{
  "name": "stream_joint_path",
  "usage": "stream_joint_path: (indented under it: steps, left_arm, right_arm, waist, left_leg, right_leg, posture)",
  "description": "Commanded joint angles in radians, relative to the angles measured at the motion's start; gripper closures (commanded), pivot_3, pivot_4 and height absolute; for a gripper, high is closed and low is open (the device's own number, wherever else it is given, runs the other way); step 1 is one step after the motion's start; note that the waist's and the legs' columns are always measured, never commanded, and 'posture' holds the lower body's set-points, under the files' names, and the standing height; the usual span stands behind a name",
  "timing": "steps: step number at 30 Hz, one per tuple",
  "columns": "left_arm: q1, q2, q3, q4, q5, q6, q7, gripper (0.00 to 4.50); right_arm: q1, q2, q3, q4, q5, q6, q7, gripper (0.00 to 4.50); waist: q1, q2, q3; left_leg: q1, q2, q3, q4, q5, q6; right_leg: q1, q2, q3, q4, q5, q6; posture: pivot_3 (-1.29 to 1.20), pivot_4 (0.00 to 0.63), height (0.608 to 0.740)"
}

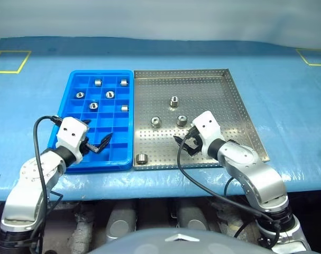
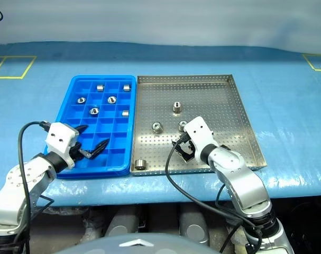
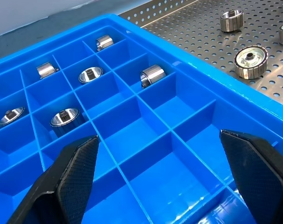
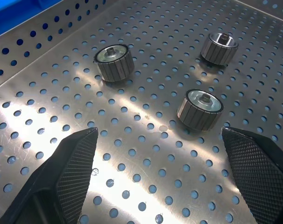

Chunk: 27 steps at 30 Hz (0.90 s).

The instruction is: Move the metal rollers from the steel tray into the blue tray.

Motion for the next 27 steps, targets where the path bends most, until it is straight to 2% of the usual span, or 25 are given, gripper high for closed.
stream_joint_path:
  steps: [1, 6, 11, 14, 27]
  left_arm:
    - [-0.068, 0.046, 0.0, -0.073, -0.027, 0.001, -0.048, 0.0]
    - [-0.289, 0.066, -0.05, -0.048, -0.09, 0.015, -0.116, 0.0]
    - [-0.518, 0.105, -0.212, 0.131, -0.013, -0.015, -0.22, 0.0]
    - [-0.646, 0.093, -0.315, 0.28, 0.043, -0.057, -0.284, 0.0]
    - [-1.057, -0.09, -0.581, 0.901, 0.226, -0.262, -0.575, 0.0]
  right_arm:
    - [-0.044, -0.018, -0.048, -0.06, 0.032, 0.035, 0.022, 0.03]
    - [-0.085, -0.027, -0.083, -0.072, 0.055, 0.078, 0.024, 0.03]
    - [-0.087, -0.022, -0.061, -0.068, 0.046, 0.086, 0.0, 0.03]
    - [-0.075, -0.016, -0.039, -0.077, 0.038, 0.083, -0.019, 0.03]
    - [-0.023, 0.021, -0.016, -0.113, 0.03, 0.074, -0.077, 0.03]
  waist:
    - [0.001, 0.0, 0.0]
    - [0.004, 0.0, 0.0]
    - [-0.002, 0.0, 0.0]
    - [-0.008, 0.0, 0.0]
    - [-0.026, 0.0, 0.0]
  left_leg:
    - [0.0, 0.0, 0.0, 0.0, 0.0, 0.0]
    - [0.0, 0.0, -0.001, 0.001, 0.0, 0.0]
    - [0.001, -0.002, 0.0, 0.001, 0.0, 0.0]
    - [0.0, -0.005, -0.001, 0.001, 0.0, 0.0]
    - [-0.002, -0.007, 0.0, 0.002, 0.0, 0.001]
  right_leg:
    - [0.0, 0.0, 0.0, 0.0, 0.0, 0.0]
    - [0.001, 0.0, 0.0, 0.0, 0.0, 0.0]
    - [0.002, 0.001, 0.002, 0.0, 0.001, 0.001]
    - [0.001, 0.003, 0.002, 0.0, 0.001, 0.001]
    - [0.001, 0.003, 0.004, -0.001, 0.002, 0.006]
  posture:
    - [-0.03, 0.15, 0.74]
    - [-0.04, 0.15, 0.74]
    - [-0.04, 0.15, 0.74]
    - [-0.07, 0.15, 0.74]
    - [-0.14, 0.15, 0.74]
